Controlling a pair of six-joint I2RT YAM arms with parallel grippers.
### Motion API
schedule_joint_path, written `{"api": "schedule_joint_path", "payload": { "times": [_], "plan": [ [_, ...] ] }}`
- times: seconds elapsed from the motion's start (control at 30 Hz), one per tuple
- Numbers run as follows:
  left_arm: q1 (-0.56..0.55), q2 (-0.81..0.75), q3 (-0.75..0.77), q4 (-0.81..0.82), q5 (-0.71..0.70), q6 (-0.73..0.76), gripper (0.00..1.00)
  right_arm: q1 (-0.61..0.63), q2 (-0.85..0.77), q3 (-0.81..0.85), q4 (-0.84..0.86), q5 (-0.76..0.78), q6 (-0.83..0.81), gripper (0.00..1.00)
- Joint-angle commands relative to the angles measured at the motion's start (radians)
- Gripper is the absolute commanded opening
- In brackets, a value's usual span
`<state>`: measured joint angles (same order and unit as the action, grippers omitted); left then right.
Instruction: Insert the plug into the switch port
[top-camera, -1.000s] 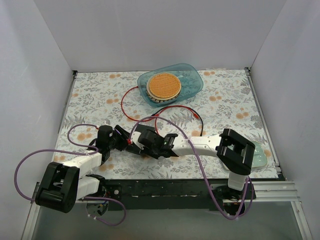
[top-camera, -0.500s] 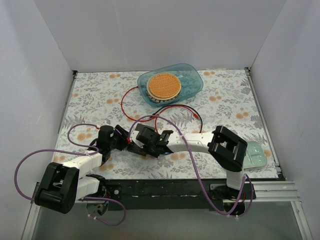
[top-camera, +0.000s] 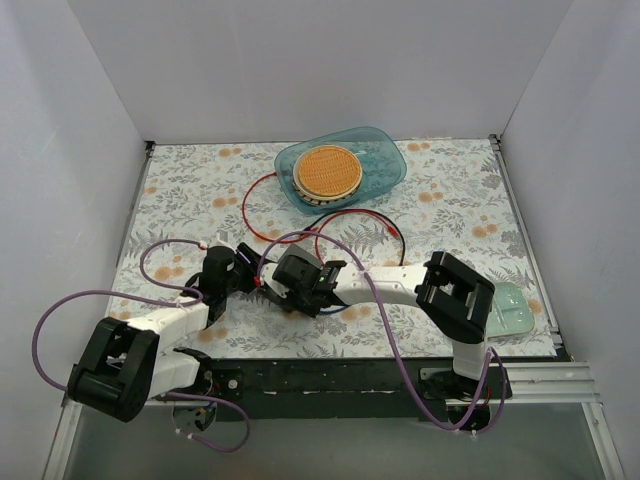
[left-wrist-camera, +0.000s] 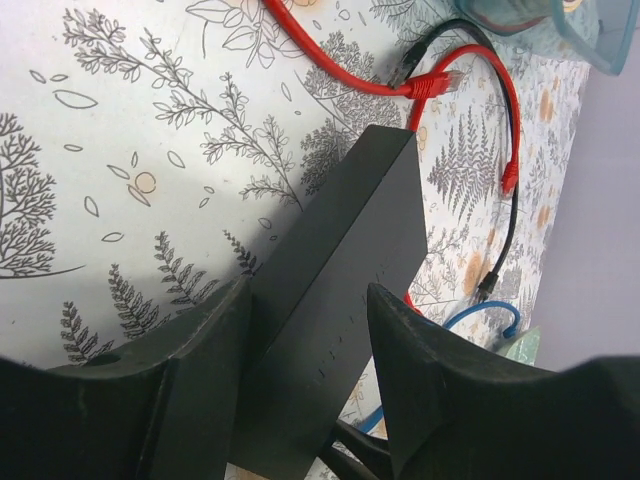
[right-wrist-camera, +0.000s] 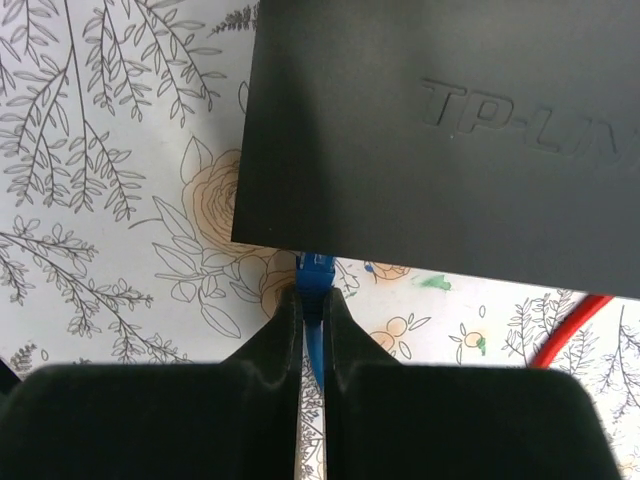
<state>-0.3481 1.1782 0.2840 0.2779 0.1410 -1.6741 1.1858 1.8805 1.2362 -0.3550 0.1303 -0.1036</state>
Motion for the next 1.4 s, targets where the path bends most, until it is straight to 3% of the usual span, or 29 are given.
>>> {"api": "schedule_joint_path", "payload": {
  "times": [0.0, 0.67, 1.37],
  "plan": [
    [-0.112, 0.004, 0.020, -0.003, 0.328, -0.084, 0.47, -0.021, -0.021, 0.083, 0.502, -0.001, 0.001, 0.01],
    [-0.126, 0.081, -0.009, -0.036, 0.318, -0.111, 0.45, -0.055, -0.146, -0.061, 0.671, 0.057, 0.022, 0.01],
    [-0.167, 0.101, -0.012, -0.032, 0.335, -0.130, 0.43, -0.060, -0.113, -0.008, 0.671, 0.038, 0.041, 0.01]
  ]
}}
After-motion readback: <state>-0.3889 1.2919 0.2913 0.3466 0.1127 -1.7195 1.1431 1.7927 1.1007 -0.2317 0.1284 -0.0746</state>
